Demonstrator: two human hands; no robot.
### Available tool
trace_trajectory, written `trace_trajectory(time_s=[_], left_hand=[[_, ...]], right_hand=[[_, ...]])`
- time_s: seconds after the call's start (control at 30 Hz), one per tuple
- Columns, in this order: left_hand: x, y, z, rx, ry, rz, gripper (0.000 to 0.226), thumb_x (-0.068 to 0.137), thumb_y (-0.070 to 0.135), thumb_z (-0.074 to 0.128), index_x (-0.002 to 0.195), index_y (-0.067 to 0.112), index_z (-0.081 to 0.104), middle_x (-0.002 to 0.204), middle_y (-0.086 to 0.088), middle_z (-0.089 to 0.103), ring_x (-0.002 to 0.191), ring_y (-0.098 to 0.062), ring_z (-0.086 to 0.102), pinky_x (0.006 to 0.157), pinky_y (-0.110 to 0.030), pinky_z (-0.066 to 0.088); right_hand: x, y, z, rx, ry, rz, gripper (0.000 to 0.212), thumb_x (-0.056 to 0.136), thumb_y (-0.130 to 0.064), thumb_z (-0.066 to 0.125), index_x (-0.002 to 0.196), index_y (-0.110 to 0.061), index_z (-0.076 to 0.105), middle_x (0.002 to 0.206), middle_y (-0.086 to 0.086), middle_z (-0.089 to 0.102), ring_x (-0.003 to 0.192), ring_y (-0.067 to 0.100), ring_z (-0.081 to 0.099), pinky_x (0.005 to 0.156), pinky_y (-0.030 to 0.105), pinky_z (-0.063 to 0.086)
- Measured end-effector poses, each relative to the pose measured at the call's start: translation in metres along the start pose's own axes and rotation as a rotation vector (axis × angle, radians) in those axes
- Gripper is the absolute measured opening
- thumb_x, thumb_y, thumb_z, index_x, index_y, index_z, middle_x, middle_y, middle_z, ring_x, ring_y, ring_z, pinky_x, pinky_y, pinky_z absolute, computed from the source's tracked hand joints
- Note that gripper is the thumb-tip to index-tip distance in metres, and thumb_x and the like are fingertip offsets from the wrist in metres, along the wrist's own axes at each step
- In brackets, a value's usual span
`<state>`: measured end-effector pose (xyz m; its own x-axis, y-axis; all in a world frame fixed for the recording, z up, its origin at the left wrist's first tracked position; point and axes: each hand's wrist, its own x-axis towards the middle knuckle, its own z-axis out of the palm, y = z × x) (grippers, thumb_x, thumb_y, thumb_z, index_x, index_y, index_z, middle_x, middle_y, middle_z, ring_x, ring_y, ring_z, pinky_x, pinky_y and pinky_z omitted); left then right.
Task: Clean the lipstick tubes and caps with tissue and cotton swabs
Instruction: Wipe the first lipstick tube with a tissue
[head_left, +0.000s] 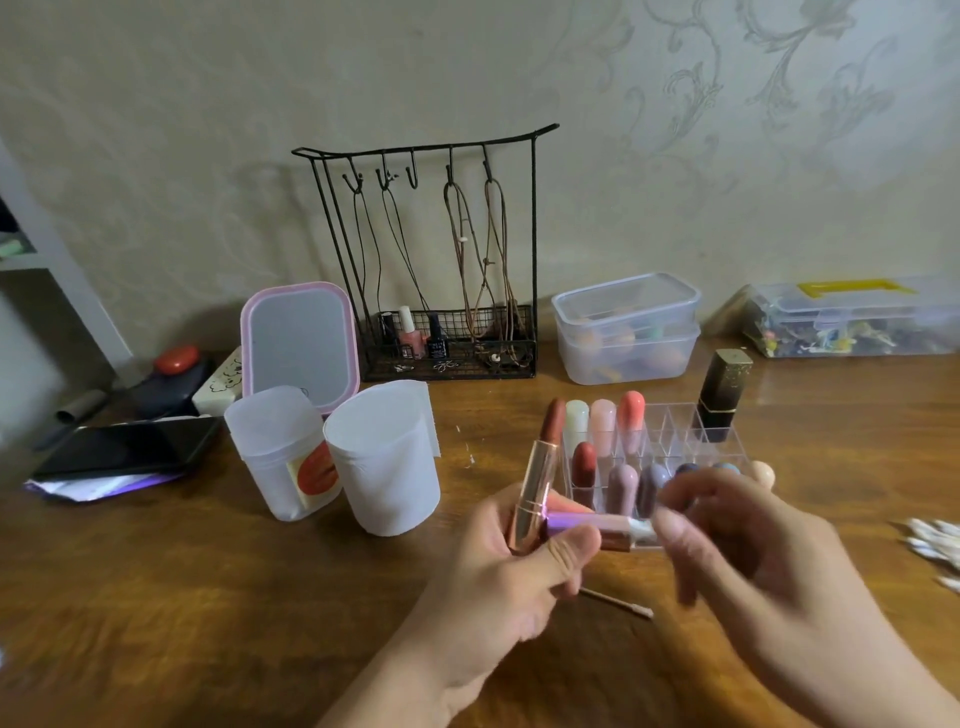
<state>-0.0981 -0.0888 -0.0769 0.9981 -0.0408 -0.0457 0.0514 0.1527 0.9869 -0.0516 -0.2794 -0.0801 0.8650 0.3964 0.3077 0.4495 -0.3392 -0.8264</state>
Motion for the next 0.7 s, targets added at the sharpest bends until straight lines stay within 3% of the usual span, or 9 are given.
trace_trajectory(time_s=[0.07, 0.13, 0.23, 0.3, 0.37, 0.47, 0.53, 0.6, 0.7], left_hand=[[0.002, 0.0, -0.001, -0.093, 0.023, -0.024, 0.028, 0.066, 0.033, 0.075, 0.084, 0.014, 0.068, 0.061, -0.009, 0.051, 0.04, -0.009, 0.038, 0.04, -0.021, 0.025], [0.002, 0.0, 0.0, -0.12, 0.004, -0.021, 0.019, 0.065, 0.035, 0.075, 0.075, 0.018, 0.07, 0.059, -0.009, 0.05, 0.038, -0.01, 0.035, 0.039, -0.022, 0.022], [0.002, 0.0, -0.001, -0.096, -0.019, -0.043, 0.019, 0.064, 0.036, 0.075, 0.076, 0.021, 0.071, 0.062, -0.008, 0.053, 0.039, -0.011, 0.034, 0.04, -0.023, 0.022], [0.001, 0.001, 0.0, -0.046, -0.031, -0.046, 0.021, 0.066, 0.033, 0.074, 0.082, 0.02, 0.07, 0.066, -0.008, 0.057, 0.041, -0.013, 0.036, 0.04, -0.022, 0.026], [0.001, 0.001, 0.001, 0.085, -0.005, -0.005, 0.02, 0.071, 0.03, 0.073, 0.088, 0.022, 0.069, 0.068, -0.002, 0.061, 0.044, -0.01, 0.043, 0.042, -0.017, 0.034], [0.001, 0.0, 0.002, 0.252, 0.055, 0.055, 0.014, 0.08, 0.02, 0.071, 0.09, 0.03, 0.069, 0.068, 0.013, 0.064, 0.053, -0.002, 0.057, 0.049, -0.009, 0.04], [0.001, 0.0, 0.002, 0.329, 0.05, 0.075, 0.017, 0.082, 0.02, 0.07, 0.089, 0.036, 0.069, 0.074, 0.017, 0.067, 0.062, 0.001, 0.061, 0.053, -0.008, 0.042], [0.001, 0.001, 0.002, 0.409, 0.059, 0.101, 0.014, 0.082, 0.023, 0.07, 0.087, 0.036, 0.069, 0.084, 0.024, 0.067, 0.081, 0.007, 0.062, 0.06, -0.004, 0.045], [0.002, 0.001, 0.001, 0.443, 0.066, 0.118, 0.014, 0.082, 0.024, 0.07, 0.088, 0.036, 0.066, 0.09, 0.031, 0.064, 0.095, 0.013, 0.056, 0.065, 0.002, 0.042]], right_hand=[[-0.002, 0.009, -0.001, -0.34, 0.095, -0.263, 0.032, 0.079, -0.064, 0.059, 0.101, -0.041, 0.059, 0.079, -0.012, 0.062, 0.06, 0.008, 0.058, 0.047, 0.023, 0.047], [-0.001, 0.011, 0.004, -0.431, 0.131, -0.376, 0.023, 0.084, -0.054, 0.058, 0.1, -0.038, 0.06, 0.087, -0.018, 0.06, 0.065, 0.006, 0.058, 0.046, 0.027, 0.05], [0.001, 0.013, 0.012, -0.471, 0.179, -0.456, 0.006, 0.086, -0.032, 0.063, 0.092, -0.031, 0.064, 0.084, -0.015, 0.064, 0.063, 0.008, 0.06, 0.048, 0.026, 0.052], [-0.001, 0.008, 0.015, -0.399, 0.182, -0.33, 0.013, 0.082, -0.013, 0.073, 0.082, -0.026, 0.07, 0.074, -0.02, 0.063, 0.061, 0.003, 0.059, 0.051, 0.015, 0.048], [-0.001, 0.0, 0.015, -0.224, 0.081, -0.074, 0.016, 0.082, -0.008, 0.076, 0.07, -0.018, 0.072, 0.06, -0.012, 0.066, 0.052, 0.003, 0.058, 0.051, 0.012, 0.042], [0.004, -0.001, 0.012, 0.33, -0.208, 0.393, 0.031, 0.08, -0.022, 0.076, 0.062, 0.0, 0.064, 0.048, 0.015, 0.058, 0.04, 0.022, 0.05, 0.04, 0.023, 0.038], [0.007, -0.002, 0.01, 0.741, -0.29, 0.601, 0.034, 0.065, -0.016, 0.088, 0.058, 0.002, 0.06, 0.047, 0.016, 0.045, 0.032, 0.022, 0.041, 0.031, 0.02, 0.031], [0.008, -0.006, 0.01, 1.002, -0.315, 0.704, 0.025, 0.051, -0.01, 0.082, 0.057, 0.001, 0.06, 0.051, 0.012, 0.04, 0.029, 0.019, 0.037, 0.026, 0.018, 0.028], [0.008, -0.007, 0.009, 1.123, -0.348, 0.755, 0.025, 0.048, -0.009, 0.08, 0.058, 0.002, 0.06, 0.057, 0.012, 0.038, 0.031, 0.019, 0.035, 0.025, 0.02, 0.026]])
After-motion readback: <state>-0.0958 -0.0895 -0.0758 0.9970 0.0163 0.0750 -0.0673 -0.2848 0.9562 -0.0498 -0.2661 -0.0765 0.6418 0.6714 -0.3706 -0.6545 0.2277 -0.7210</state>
